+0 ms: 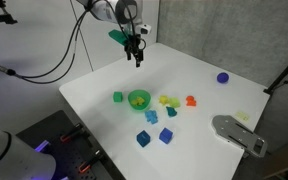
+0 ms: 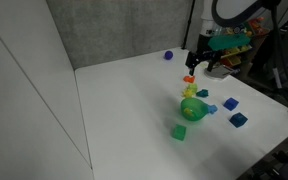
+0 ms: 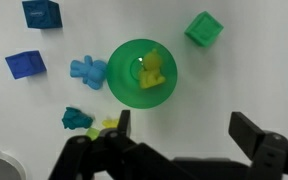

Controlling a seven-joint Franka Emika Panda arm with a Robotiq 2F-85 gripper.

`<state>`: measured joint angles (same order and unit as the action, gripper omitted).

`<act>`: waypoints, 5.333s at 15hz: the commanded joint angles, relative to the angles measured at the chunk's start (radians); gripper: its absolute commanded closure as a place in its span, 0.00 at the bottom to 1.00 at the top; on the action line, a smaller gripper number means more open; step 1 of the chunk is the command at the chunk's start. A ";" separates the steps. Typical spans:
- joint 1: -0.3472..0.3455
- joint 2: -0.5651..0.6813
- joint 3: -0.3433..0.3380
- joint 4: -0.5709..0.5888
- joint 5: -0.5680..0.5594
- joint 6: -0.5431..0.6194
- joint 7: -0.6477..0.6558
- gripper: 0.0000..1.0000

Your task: Pick up the light blue elephant toy from the table and put it in the green bowl

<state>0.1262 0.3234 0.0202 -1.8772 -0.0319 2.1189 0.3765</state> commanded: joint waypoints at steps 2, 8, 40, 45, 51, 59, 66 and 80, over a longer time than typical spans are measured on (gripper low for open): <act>-0.018 0.120 -0.049 0.098 -0.008 -0.033 0.041 0.00; -0.051 0.235 -0.113 0.148 0.016 -0.028 0.101 0.00; -0.126 0.459 -0.176 0.055 0.238 0.312 0.192 0.00; -0.123 0.501 -0.178 0.043 0.238 0.379 0.183 0.00; -0.129 0.540 -0.153 0.017 0.258 0.486 0.160 0.00; -0.123 0.550 -0.147 -0.004 0.270 0.524 0.154 0.25; -0.132 0.526 -0.143 -0.003 0.274 0.505 0.147 0.63; -0.131 0.316 -0.073 -0.044 0.306 0.496 0.109 0.90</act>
<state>0.0017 0.7192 -0.0846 -1.8677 0.2359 2.6158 0.5374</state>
